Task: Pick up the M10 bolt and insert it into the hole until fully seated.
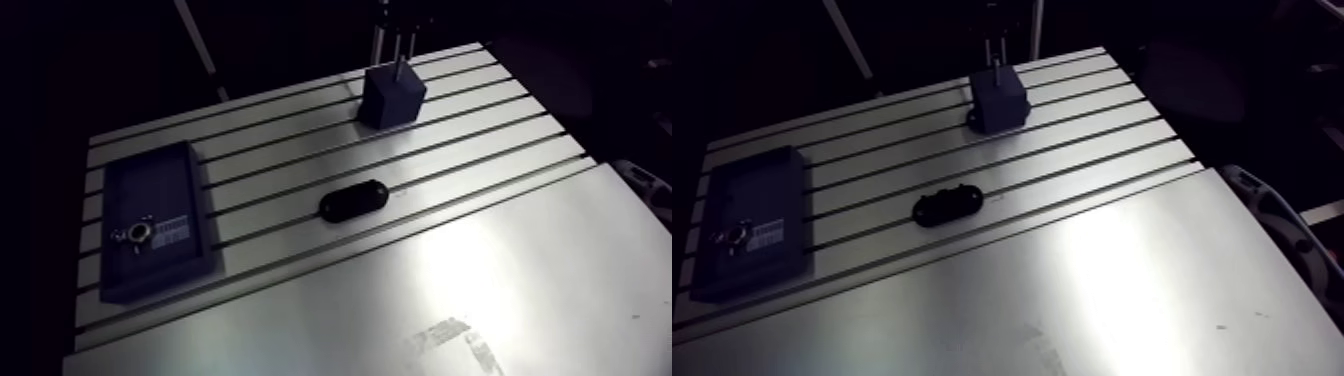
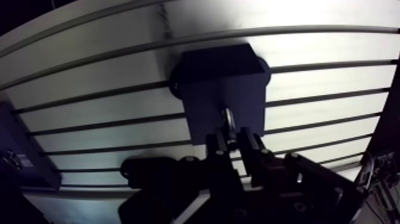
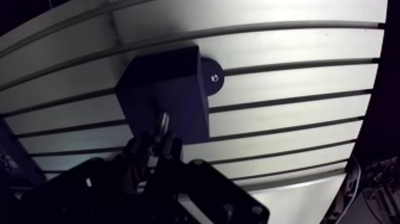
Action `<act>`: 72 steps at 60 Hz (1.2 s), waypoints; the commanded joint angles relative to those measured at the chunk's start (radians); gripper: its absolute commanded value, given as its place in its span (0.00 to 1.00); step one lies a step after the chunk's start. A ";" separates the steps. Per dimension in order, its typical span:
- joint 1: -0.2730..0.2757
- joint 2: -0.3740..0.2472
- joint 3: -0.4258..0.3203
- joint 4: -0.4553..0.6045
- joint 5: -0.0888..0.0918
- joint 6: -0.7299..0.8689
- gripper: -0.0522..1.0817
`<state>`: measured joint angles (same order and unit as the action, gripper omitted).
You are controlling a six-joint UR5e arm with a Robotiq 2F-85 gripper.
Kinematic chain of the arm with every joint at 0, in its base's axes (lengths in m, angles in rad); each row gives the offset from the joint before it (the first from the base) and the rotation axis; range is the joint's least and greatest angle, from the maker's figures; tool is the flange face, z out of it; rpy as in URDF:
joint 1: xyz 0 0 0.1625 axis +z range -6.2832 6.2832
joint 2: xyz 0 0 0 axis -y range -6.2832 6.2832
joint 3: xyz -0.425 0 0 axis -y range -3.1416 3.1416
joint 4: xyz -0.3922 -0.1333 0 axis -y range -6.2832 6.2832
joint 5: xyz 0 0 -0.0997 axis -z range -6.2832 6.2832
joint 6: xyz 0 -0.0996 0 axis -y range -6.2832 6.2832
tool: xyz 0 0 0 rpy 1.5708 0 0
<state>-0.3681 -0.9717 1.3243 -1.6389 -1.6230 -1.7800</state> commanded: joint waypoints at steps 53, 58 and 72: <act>0.003 -0.009 0.040 -0.074 -0.004 -0.017 0.05; 0.001 -0.011 0.037 -0.072 -0.005 -0.017 0.05; 0.004 -0.055 0.035 -0.041 0.001 -0.019 0.05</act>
<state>-0.3651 -0.9915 1.3610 -1.7046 -1.6243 -1.7982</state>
